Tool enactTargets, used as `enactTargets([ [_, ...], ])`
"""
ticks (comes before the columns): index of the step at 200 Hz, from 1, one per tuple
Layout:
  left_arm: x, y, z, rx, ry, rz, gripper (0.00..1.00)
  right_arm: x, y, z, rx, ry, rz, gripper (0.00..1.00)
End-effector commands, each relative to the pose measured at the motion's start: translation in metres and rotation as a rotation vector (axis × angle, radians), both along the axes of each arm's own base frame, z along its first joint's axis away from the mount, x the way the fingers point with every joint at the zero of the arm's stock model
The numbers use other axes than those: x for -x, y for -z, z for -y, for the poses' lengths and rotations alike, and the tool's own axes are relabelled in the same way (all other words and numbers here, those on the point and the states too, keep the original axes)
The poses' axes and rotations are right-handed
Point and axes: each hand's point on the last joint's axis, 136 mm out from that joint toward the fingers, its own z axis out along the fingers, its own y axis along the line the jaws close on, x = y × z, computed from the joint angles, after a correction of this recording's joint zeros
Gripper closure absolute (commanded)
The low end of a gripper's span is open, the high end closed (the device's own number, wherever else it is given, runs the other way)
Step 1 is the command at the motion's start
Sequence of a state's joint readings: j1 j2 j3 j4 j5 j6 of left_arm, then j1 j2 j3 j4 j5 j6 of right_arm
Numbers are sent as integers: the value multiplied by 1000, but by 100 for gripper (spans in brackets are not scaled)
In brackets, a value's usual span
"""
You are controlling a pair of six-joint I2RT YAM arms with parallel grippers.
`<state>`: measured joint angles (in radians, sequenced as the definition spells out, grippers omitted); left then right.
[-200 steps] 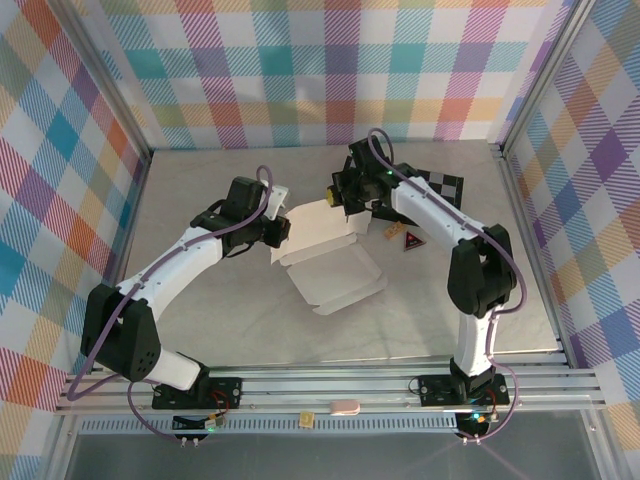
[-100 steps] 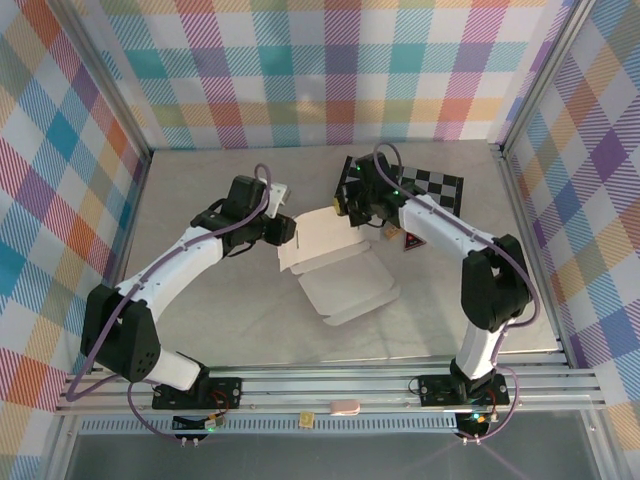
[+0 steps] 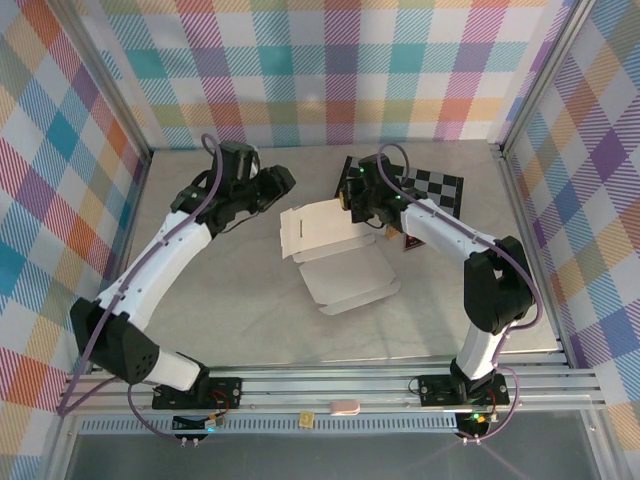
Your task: Fold the paper box
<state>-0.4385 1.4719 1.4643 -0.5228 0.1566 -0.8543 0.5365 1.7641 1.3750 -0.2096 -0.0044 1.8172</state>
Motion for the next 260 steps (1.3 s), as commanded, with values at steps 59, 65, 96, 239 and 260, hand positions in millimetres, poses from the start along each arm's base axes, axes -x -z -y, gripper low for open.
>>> enactTargets([
  [59,-17,46,24,82,-78,-220,54,-4,-23,-8,-40,19,46,100],
  [65,-17,49,25,77,-74,-229,54,-4,-23,-8,-41,19,48,100],
  [96,-11,60,27,67,-72,-262,54,-6,-22,-9,-39,17,48,100],
  [239,-5,66,47,137,-69,-290,55,-6,-27,-15,-41,6,59,100],
  [260,-7,71,50,162,-83,-301,56,-4,-27,-18,-44,3,58,100],
])
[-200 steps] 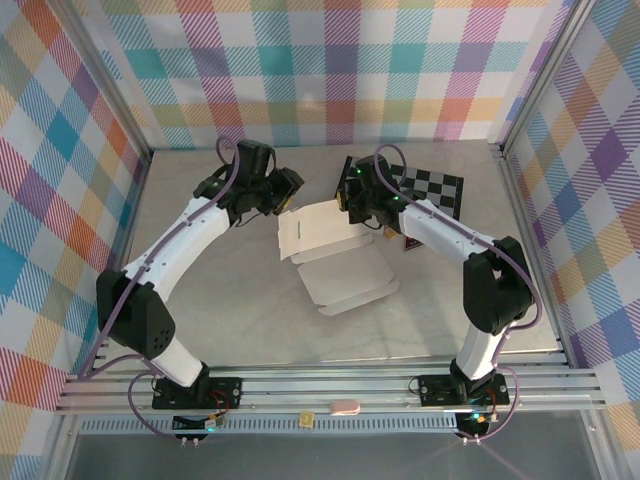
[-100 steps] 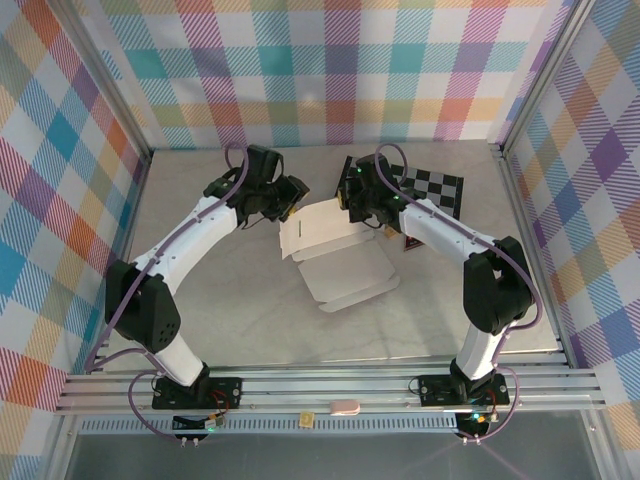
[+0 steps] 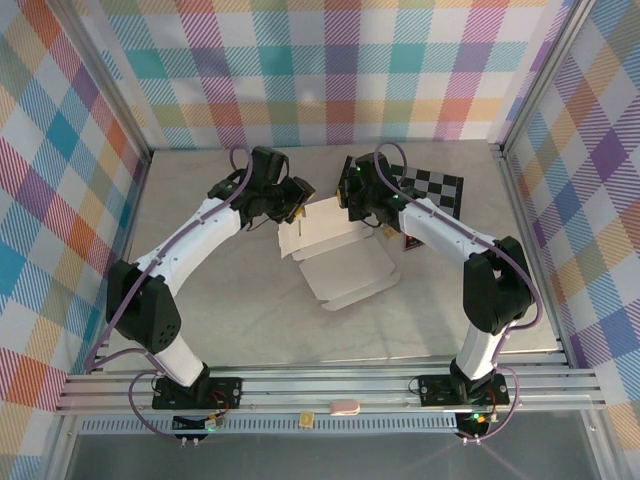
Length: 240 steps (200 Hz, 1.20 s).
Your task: Fold the paper box
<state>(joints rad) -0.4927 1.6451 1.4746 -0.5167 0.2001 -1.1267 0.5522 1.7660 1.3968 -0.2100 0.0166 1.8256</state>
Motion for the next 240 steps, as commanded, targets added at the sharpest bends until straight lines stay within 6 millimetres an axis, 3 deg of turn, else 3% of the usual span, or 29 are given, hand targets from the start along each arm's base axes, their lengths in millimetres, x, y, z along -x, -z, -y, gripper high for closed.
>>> enactTargets([
  [1,1,3,10,45,-5,-13,56,-3,-19,-11,-39,-3,39,100],
  [36,-10,-7,8,40,-21,60,65,2,-19,-10,-39,0,33,100],
  [61,-11,-29,1,-2,17,150,62,4,-21,-2,-33,30,34,100],
  [83,-3,-49,-26,-56,-3,231,55,8,-22,4,-34,61,4,100],
  [104,8,-49,-72,-107,-62,253,53,14,-20,10,-55,111,-49,100],
  [129,19,-16,-117,-80,-129,205,60,17,-27,23,-68,202,-76,100],
  [148,25,21,-127,-27,-131,162,70,14,-40,32,-73,256,-82,100],
  [190,15,85,-106,193,-124,160,89,10,-51,36,-88,302,-99,100],
  [211,5,99,-96,307,-145,196,90,9,-49,38,-96,327,-110,100],
  [240,-6,108,-86,398,-151,230,82,5,-50,40,-95,341,-110,100],
])
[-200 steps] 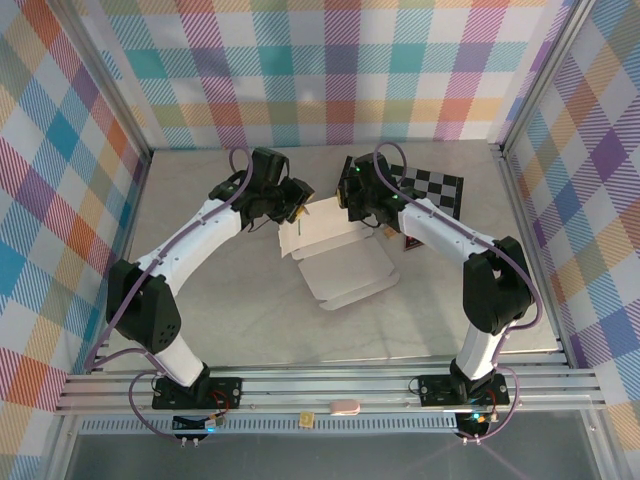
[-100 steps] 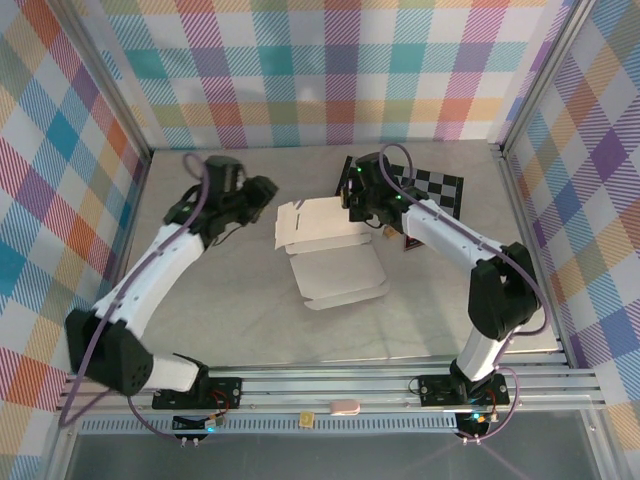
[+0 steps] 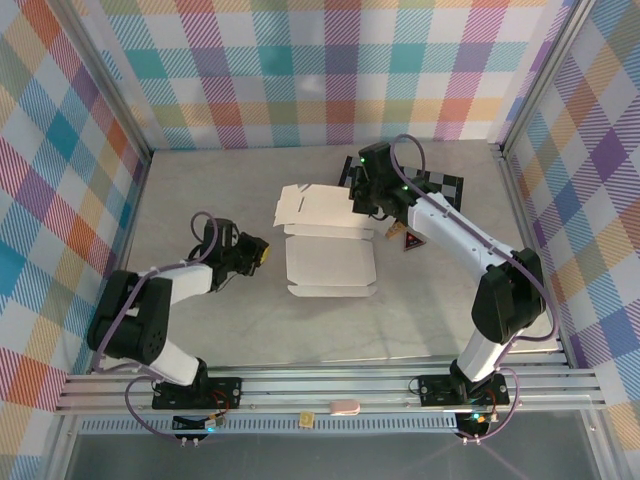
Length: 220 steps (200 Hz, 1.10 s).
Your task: Fold the paper box
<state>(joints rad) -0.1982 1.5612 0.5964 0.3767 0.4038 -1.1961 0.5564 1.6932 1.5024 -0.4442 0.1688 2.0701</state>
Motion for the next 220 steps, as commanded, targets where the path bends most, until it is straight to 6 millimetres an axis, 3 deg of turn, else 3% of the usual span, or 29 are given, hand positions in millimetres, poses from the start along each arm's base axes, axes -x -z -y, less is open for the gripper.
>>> enactTargets([
  [1,-32,-51,22,181,10,237,82,-4,-12,6,-46,76,-10,100],
  [25,-36,-38,31,253,-3,235,76,-6,-9,7,-46,91,-17,100],
  [64,-38,-36,44,333,-19,265,75,-10,-6,6,-55,96,-22,100],
  [166,-23,-56,55,359,-43,324,74,-15,1,9,-60,112,-26,100],
  [220,-16,-65,75,302,33,338,72,-16,2,5,-70,100,-27,100],
])
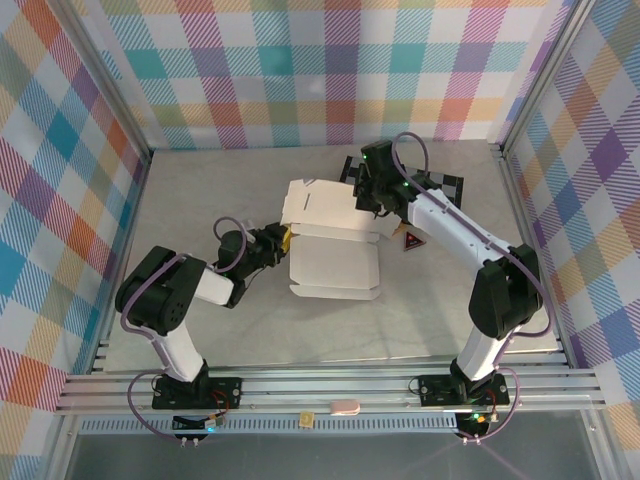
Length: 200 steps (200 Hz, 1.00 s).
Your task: Fold the paper box
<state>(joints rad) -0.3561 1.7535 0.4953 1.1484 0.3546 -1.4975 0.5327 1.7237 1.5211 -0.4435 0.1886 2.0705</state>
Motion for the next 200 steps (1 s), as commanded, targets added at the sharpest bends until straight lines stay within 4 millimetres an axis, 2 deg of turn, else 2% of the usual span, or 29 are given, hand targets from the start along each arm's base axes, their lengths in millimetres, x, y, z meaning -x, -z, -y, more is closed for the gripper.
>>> enactTargets([
  [1,0,-17,12,-29,28,58,72,-4,-4,-5,-86,62,-22,100],
  [31,4,-17,16,-89,39,56,71,-3,-2,-4,-86,64,-24,100],
  [75,8,-28,29,-213,105,88,66,-3,0,-6,-91,55,-27,100],
  [114,8,-22,37,-323,156,69,63,-3,1,-9,-95,40,-30,100],
  [147,16,-14,26,-424,160,35,63,-2,2,-9,-79,18,-21,100],
  [200,61,-3,-10,-645,236,-76,53,5,11,-11,28,-72,48,100],
])
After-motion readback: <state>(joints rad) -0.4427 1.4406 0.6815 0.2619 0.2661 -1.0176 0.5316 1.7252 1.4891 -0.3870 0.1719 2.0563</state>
